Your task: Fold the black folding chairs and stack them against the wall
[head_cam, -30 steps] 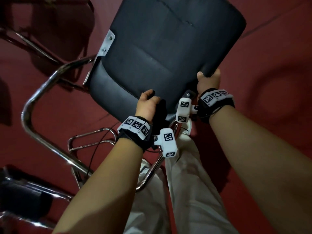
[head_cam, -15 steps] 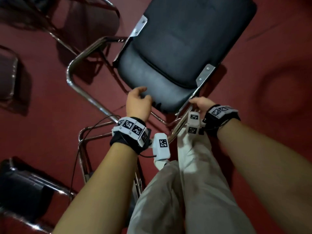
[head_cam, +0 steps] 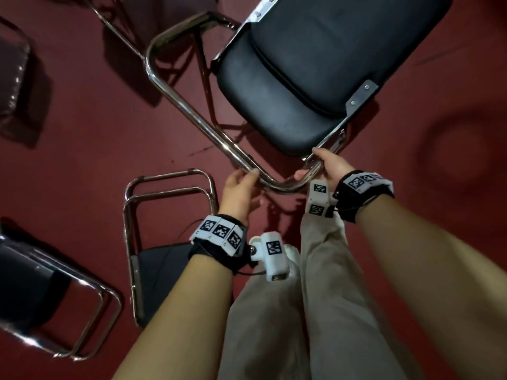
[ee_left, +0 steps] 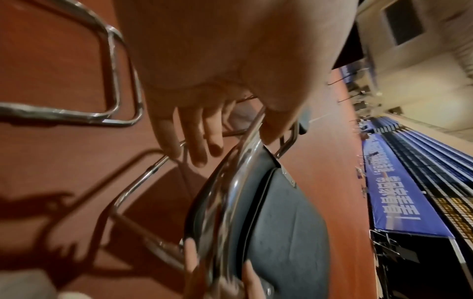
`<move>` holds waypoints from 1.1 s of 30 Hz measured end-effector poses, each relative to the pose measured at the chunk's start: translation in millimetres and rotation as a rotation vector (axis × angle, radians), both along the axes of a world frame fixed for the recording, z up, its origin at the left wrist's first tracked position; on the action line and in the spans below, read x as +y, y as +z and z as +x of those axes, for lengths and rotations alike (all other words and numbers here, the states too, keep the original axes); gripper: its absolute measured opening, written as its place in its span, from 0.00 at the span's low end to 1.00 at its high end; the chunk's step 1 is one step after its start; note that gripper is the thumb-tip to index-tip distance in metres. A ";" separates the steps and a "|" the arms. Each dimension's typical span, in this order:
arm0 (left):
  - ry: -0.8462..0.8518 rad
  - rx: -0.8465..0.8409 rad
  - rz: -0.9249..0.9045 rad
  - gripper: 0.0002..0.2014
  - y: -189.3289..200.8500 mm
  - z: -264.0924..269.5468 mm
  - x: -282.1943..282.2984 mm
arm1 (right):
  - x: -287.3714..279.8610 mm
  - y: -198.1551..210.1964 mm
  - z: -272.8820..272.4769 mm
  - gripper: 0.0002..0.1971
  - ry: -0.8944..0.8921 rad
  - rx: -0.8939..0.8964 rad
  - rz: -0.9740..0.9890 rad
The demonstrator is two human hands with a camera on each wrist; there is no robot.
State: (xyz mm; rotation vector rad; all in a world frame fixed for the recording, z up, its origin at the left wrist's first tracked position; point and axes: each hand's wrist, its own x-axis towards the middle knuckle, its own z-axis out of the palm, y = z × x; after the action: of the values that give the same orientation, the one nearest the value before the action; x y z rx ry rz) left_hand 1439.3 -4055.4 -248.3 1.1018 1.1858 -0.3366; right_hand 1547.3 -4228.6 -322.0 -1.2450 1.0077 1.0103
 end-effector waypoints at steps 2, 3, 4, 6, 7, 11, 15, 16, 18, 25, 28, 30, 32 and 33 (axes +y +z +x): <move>0.027 -0.044 -0.090 0.04 1.8 6.7 -17.4 | 1.8 3.2 2.4 0.29 -0.008 0.031 0.042; 0.075 -0.061 -0.107 0.06 2.6 11.4 -22.4 | 3.8 5.9 2.8 0.30 -0.006 0.047 0.053; 0.140 -0.081 -0.118 0.07 0.6 15.5 -24.1 | 4.3 5.3 3.7 0.30 -0.002 0.051 0.060; 0.200 -0.134 -0.089 0.09 0.3 22.5 -18.7 | 10.0 11.7 5.2 0.30 0.012 0.078 0.135; 0.218 -0.149 -0.075 0.09 1.5 25.4 -12.5 | 15.4 16.3 5.7 0.29 0.014 0.084 0.182; 0.357 -0.150 0.039 0.08 8.7 46.0 16.5 | 43.8 17.8 15.1 0.21 0.167 0.084 0.266; 0.440 -0.071 0.183 0.07 12.6 63.4 27.2 | 38.0 17.7 32.5 0.30 0.436 0.112 0.289; 0.465 -0.046 0.220 0.07 12.3 67.9 24.9 | 28.7 17.9 41.6 0.32 0.459 0.121 0.272; 0.519 0.025 0.303 0.08 9.1 74.2 19.0 | 5.6 14.6 64.1 0.31 0.378 0.116 0.203; 0.630 0.486 0.298 0.15 2.5 91.7 5.2 | -51.6 -9.2 163.2 0.30 0.012 -0.035 -0.052; 0.596 0.585 0.325 0.17 3.0 94.8 -5.8 | -60.8 -29.8 192.9 0.33 0.003 -0.092 -0.149; 0.617 0.624 0.344 0.18 1.8 96.6 -9.0 | -74.3 -66.4 209.1 0.47 -0.018 -0.136 -0.168; 0.626 0.657 0.369 0.18 -1.5 98.6 -7.8 | -83.3 -90.0 218.0 0.59 -0.113 -0.153 -0.200; 0.633 0.674 0.370 0.18 -4.0 98.3 -6.5 | -84.8 -92.7 221.1 0.59 -0.145 -0.160 -0.188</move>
State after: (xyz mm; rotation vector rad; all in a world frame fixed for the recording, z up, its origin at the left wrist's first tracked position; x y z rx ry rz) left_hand 1537.6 -4061.9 -252.3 0.8736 2.1874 0.0235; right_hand 1768.4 -4313.4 -414.7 -1.3620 1.0686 0.7047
